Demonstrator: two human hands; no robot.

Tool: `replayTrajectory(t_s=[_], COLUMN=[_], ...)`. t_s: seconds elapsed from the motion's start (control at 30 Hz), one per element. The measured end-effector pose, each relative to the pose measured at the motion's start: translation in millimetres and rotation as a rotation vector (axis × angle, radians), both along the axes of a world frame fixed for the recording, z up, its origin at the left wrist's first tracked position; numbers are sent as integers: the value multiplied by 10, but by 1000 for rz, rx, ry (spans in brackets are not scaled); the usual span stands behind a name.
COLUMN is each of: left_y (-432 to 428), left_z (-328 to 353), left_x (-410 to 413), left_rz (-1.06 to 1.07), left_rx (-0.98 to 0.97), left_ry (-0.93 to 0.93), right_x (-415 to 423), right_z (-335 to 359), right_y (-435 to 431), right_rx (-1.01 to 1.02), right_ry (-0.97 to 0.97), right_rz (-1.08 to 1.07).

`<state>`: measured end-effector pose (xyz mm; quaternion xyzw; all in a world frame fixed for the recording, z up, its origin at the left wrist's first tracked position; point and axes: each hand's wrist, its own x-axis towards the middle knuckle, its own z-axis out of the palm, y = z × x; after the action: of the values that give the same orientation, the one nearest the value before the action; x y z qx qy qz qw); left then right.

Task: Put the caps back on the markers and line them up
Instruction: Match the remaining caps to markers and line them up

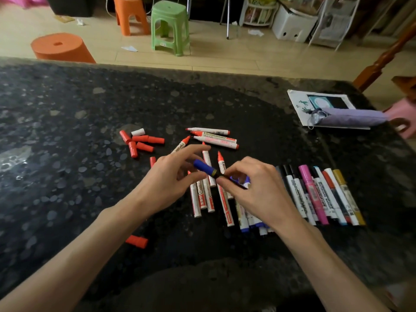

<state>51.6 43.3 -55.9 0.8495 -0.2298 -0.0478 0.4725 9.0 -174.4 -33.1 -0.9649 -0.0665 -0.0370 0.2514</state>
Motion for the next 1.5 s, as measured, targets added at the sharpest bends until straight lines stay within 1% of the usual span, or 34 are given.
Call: replayTrajectory(t_s=[0.1, 0.17, 0.27, 0.33, 0.53, 0.7, 0.87, 1.03, 1.13, 1.23, 1.3, 1.4, 1.5], left_y=[-34, -23, -8, -4, -19, 64, 193, 334, 468, 614, 712, 839, 906], left_z=[1, -9, -38, -50, -58, -65, -27, 9, 12, 13, 30, 17, -12], left_x=[17, 28, 43, 72, 120, 177, 221, 230, 230, 226, 223, 201, 168], left_rz=[46, 59, 74, 98, 163, 221, 308, 383, 418, 452, 496, 526, 477], left_rx=[45, 76, 125, 138, 121, 128, 137, 154, 194, 209, 244, 360, 541], left_ry=[-12, -31, -38, -52, -65, -53, -47, -33, 3, 24, 45, 97, 185], right_x=[-1, -19, -79, -108, -90, -54, 18, 91, 132, 167, 179, 187, 200], right_z=[48, 27, -29, -54, -70, -64, -8, 11, -9, -44, -67, -110, -145], right_y=[-216, -387, -530, -568, -578, -530, -356, -47, 91, 193, 254, 340, 399], right_rx=[-18, -68, -128, -161, -195, -188, -149, -92, -129, -222, -301, -416, -424], right_ry=[125, 174, 228, 244, 306, 240, 205, 236, 292, 389, 421, 414, 468], right_rz=[-228, -344, -439, -461, -462, -429, -336, -173, -159, -181, -207, -207, -206])
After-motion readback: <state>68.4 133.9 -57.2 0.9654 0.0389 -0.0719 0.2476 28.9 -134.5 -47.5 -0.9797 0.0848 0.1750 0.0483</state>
